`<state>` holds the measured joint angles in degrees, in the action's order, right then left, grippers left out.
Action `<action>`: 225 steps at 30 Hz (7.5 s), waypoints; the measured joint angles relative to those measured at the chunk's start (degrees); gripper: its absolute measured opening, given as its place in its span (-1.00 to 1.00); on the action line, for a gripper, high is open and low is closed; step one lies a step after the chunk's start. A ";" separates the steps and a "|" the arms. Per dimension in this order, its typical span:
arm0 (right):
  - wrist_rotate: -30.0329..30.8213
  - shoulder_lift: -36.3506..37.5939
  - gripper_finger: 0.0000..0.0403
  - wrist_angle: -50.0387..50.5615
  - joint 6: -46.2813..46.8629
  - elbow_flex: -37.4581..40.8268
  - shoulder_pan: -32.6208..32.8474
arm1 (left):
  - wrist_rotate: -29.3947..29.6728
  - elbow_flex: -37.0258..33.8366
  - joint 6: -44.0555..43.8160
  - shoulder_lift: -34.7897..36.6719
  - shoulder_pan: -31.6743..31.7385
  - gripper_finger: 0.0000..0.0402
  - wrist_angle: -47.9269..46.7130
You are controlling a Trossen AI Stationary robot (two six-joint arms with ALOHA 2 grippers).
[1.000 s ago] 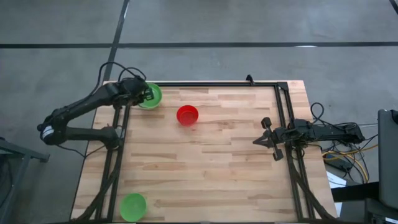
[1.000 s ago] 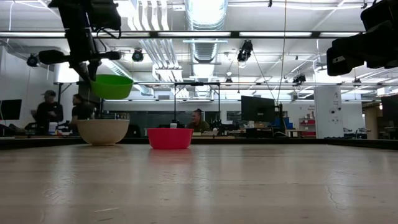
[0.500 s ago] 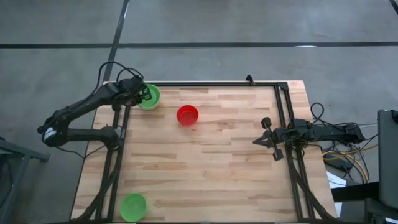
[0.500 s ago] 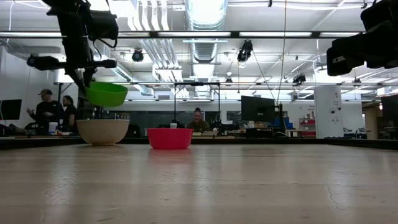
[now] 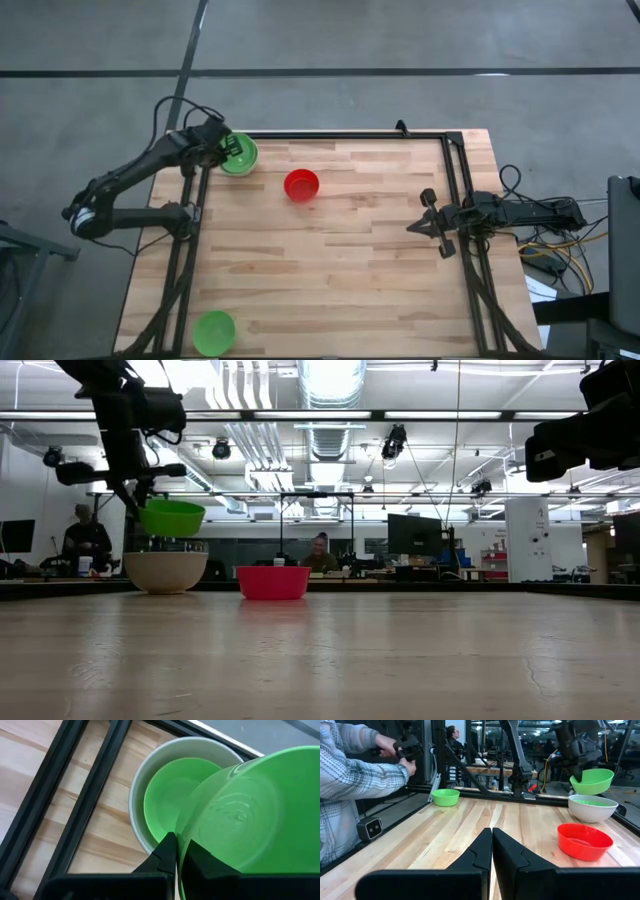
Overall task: Nest bowls inside each other
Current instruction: Stack the right green bowl on the stacked bowls, then stack the green bowl on the stacked bowls
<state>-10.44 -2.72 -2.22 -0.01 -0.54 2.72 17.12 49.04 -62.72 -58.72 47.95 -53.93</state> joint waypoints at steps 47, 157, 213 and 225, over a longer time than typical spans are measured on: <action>0.00 0.00 -0.96 0.00 0.00 -0.02 0.02 | -8.35 0.00 4.71 -9.33 10.59 -0.94 3.80; 0.00 0.00 -0.96 0.00 0.00 -0.01 0.00 | -12.09 -1.38 11.28 -9.27 11.97 -0.59 8.17; 0.00 0.00 -0.96 0.00 0.00 -0.01 0.00 | -16.06 3.78 15.32 3.36 6.79 -0.13 -7.69; 0.00 -0.01 -0.96 0.00 0.00 -0.02 0.01 | -17.41 3.72 18.83 12.96 1.76 -0.13 -13.20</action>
<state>-10.44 -2.73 -2.22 -0.01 -0.55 2.73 -0.28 52.76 -43.89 -45.76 49.71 -67.13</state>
